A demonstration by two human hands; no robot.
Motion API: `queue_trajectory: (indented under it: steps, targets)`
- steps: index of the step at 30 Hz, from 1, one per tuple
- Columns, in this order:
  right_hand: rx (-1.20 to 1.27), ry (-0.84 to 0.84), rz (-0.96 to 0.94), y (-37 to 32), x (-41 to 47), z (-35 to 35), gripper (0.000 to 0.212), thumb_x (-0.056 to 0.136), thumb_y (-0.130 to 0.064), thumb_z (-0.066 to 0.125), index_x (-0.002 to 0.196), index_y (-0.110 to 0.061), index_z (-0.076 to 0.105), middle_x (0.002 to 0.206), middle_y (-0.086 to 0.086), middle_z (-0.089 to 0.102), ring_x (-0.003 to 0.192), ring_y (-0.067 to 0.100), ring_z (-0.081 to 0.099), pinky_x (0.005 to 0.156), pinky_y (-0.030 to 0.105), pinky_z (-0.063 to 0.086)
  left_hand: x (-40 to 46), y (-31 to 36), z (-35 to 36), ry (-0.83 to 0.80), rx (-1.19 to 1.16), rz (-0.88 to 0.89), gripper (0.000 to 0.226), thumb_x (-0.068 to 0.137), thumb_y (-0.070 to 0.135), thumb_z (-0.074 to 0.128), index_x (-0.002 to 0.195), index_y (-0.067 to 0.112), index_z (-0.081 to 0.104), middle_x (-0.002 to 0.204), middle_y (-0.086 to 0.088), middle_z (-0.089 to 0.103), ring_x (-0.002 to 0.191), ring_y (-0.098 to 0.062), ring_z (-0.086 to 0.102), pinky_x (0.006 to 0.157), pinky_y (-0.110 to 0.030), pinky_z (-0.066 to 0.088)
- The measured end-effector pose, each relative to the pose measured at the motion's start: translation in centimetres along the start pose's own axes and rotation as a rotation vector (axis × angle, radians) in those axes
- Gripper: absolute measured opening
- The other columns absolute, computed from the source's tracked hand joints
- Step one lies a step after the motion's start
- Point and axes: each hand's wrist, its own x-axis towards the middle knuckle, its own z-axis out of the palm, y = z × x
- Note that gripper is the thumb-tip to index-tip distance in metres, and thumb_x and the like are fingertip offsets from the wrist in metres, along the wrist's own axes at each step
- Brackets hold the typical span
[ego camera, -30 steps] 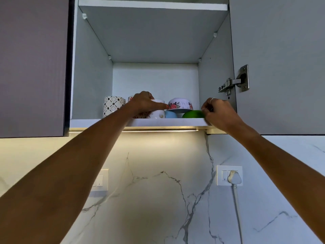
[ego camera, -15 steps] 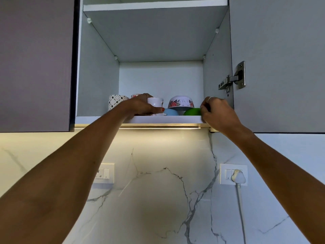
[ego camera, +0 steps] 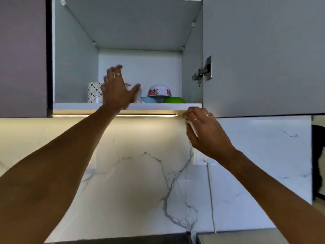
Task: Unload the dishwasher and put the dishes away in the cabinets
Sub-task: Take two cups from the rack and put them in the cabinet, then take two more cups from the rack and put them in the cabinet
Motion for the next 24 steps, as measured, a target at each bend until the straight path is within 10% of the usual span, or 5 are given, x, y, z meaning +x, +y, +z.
queue_trajectory:
  steps: [3,7,24]
  targets:
    - [-0.083,-0.123,-0.05,0.3,-4.7,-2.0,0.027,0.087,-0.013,0.051,0.11,-0.006,0.063,0.111,0.012,0.062,0.093,0.029,0.06,0.081,0.035,0.047,-4.0,2.3,-0.5,0.294,-0.102,0.104,0.06,0.084,0.037,0.055,0.135,0.009,0.04,0.139,-0.011,0.041,0.128,-0.026,0.04,0.103,-0.04,0.033]
    - [-0.111,-0.269,0.066,-0.9,-12.7,-5.6,0.024,0.085,-0.009,0.054,0.106,-0.006,0.065,0.108,0.007,0.062,0.09,0.027,0.061,0.079,0.034,0.046,-13.8,4.4,-0.1,0.261,-0.235,0.281,0.056,0.086,0.027,0.057,0.133,0.001,0.043,0.137,-0.02,0.045,0.13,-0.029,0.037,0.106,-0.04,0.03]
    - [-0.269,-0.743,0.742,-13.1,-43.9,-26.7,0.027,0.084,-0.008,0.05,0.106,-0.003,0.064,0.111,0.013,0.057,0.098,0.034,0.056,0.083,0.044,0.049,-58.4,19.4,-6.6,-0.909,-0.619,0.986,0.056,0.079,0.028,0.053,0.132,0.02,0.038,0.142,-0.006,0.037,0.118,-0.027,0.04,0.096,-0.038,0.029]
